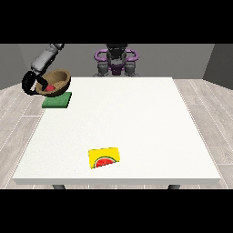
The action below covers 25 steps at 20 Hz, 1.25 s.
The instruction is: Pick the cup and pour the ball into the bowl, then pick the bowl and place it on the pad
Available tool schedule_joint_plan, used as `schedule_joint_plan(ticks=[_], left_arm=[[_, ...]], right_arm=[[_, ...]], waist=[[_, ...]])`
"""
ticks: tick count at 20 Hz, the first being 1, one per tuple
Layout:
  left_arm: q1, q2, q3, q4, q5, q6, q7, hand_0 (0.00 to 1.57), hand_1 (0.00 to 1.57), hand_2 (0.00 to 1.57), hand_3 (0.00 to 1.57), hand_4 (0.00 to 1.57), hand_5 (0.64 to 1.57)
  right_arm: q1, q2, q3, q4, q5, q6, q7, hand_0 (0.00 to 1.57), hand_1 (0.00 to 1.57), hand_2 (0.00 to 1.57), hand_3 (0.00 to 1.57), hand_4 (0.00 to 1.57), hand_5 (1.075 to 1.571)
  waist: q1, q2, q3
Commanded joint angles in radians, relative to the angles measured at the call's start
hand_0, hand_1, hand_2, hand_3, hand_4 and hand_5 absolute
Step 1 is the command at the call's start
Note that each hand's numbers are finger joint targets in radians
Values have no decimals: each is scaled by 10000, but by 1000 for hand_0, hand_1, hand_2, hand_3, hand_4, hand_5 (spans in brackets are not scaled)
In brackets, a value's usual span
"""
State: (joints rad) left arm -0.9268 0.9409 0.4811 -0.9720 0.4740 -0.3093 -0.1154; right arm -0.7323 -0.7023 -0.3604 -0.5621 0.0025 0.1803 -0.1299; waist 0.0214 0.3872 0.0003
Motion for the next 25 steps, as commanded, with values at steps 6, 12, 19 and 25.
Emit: schedule_joint_plan(ticks=[6,12,19,25], left_arm=[[-112,521,343,-314,389,-17,232,0,0,0,0,0,1528],[122,605,572,-784,691,-105,241,0,0,0,0,0,1515],[337,541,430,-1257,795,220,649,0,0,0,0,0,1514],[502,592,452,-334,681,-135,163,0,0,0,0,0,1515]], right_arm=[[55,163,-639,1024,-552,202,-723,1571,1571,1571,1256,1063,1569],[-219,-1064,-1515,1684,-997,-491,-37,1054,1054,1088,1028,0,1545],[-608,-1147,-1334,1881,-913,-360,195,634,634,527,823,0,1521],[-1080,-1482,-1500,1498,-1318,121,881,134,134,280,375,0,1467]], waist=[[-10,714,16],[180,971,15],[194,830,12],[-128,285,3]])
